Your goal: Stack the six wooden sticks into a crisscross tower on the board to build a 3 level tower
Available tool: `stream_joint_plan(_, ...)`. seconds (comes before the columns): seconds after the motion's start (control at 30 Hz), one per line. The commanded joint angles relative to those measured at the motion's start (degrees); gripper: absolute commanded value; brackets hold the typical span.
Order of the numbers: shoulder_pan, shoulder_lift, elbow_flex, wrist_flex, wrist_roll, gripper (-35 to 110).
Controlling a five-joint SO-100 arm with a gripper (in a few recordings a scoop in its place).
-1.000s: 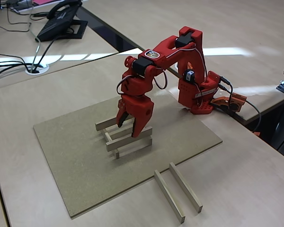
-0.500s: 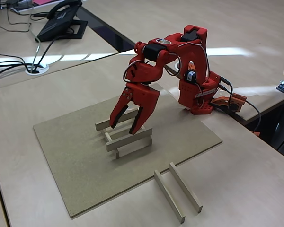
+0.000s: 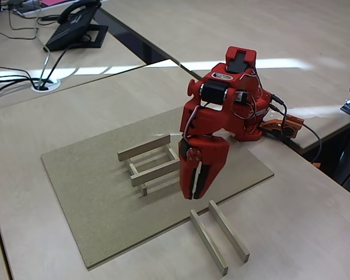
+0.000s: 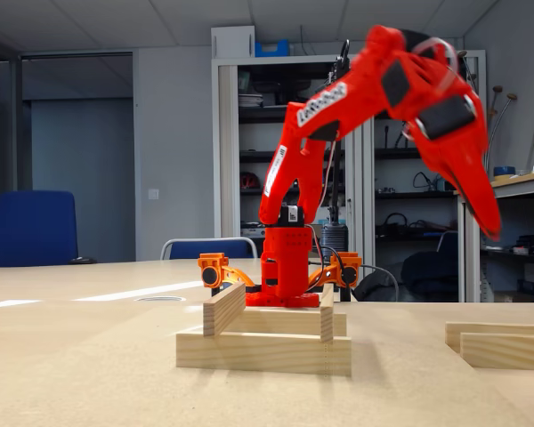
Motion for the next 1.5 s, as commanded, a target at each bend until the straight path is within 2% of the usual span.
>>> stream_joint_plan(0.0,-3.52,-1.85,-3.25,4.04,1.76,0)
stream_joint_plan(0.27,-9.84,-5.19,-3.16,8.26,2.90,5)
stream_joint_plan(0.6,-14.06,-8.00,-1.49,4.48,4.04,13)
stream_joint_plan(1.03,-14.59,-9.84,-1.76,3.87,4.75,19)
stream_joint_plan(1.47,-14.50,-15.56,-5.98,3.52,5.10,19)
